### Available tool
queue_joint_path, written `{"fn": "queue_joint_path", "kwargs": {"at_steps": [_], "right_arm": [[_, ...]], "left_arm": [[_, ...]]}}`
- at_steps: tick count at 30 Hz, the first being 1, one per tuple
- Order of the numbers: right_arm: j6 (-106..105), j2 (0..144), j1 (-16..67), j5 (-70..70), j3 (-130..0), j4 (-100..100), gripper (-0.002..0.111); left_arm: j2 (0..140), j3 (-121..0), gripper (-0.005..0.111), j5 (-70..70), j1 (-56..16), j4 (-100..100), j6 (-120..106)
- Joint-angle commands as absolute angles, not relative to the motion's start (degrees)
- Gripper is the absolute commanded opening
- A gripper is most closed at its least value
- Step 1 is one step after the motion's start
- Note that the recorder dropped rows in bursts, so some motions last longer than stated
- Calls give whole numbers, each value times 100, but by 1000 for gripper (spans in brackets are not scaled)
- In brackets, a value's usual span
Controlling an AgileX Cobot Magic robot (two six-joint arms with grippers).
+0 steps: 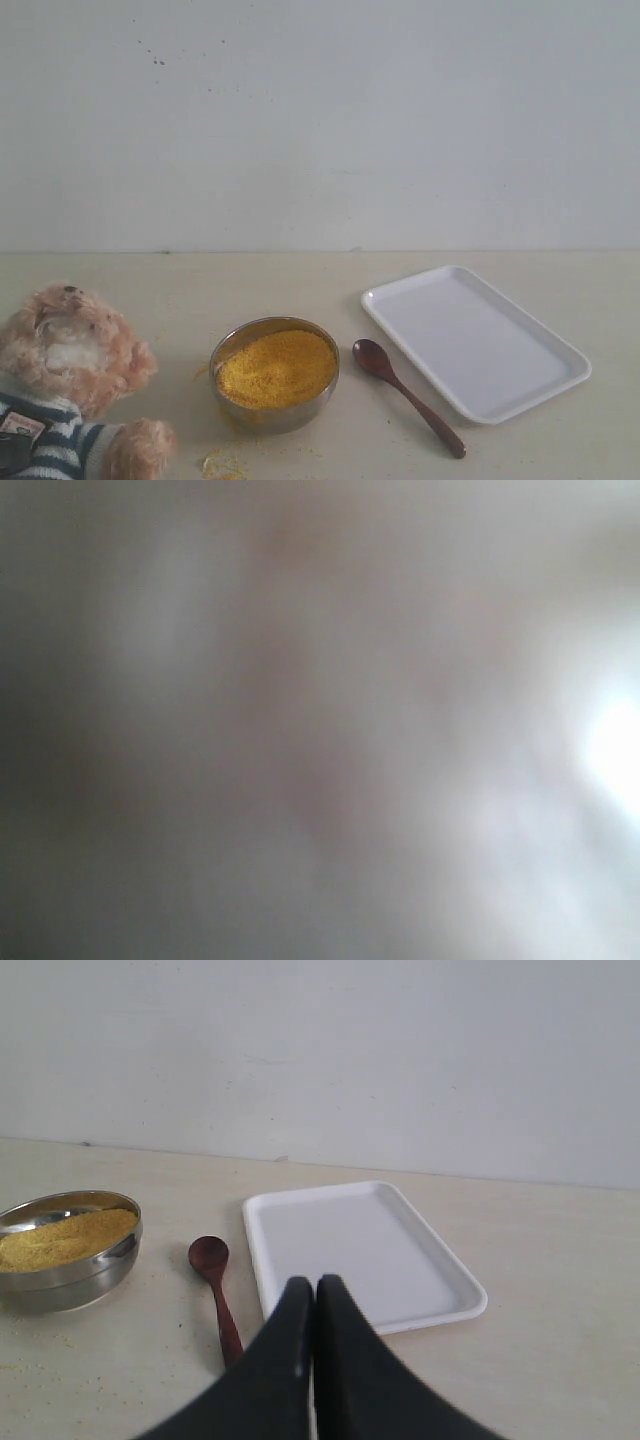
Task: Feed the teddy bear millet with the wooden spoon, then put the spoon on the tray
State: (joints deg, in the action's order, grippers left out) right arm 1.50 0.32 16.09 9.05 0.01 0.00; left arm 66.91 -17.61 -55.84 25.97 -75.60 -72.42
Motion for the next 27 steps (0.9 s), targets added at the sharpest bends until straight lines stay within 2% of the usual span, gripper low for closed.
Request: {"fn": "queue_joint_path", "kwargs": {"at_steps": [1, 13, 20, 27], "right_arm": [[127, 0, 1589, 890, 0, 0, 0], [192, 0, 1589, 733, 0, 0, 0], [2127, 0, 1589, -217, 0, 135, 0], [3844, 0, 1601, -432, 0, 135, 0]], "left_arm": [[6650, -1748, 4, -5626, 2604, -7706, -7291], [6650, -1748, 4, -5626, 2604, -7706, -7291], [6650, -1748, 4, -5626, 2604, -7706, -7291], [6650, -1748, 4, -5626, 2604, -7706, -7291]]}}
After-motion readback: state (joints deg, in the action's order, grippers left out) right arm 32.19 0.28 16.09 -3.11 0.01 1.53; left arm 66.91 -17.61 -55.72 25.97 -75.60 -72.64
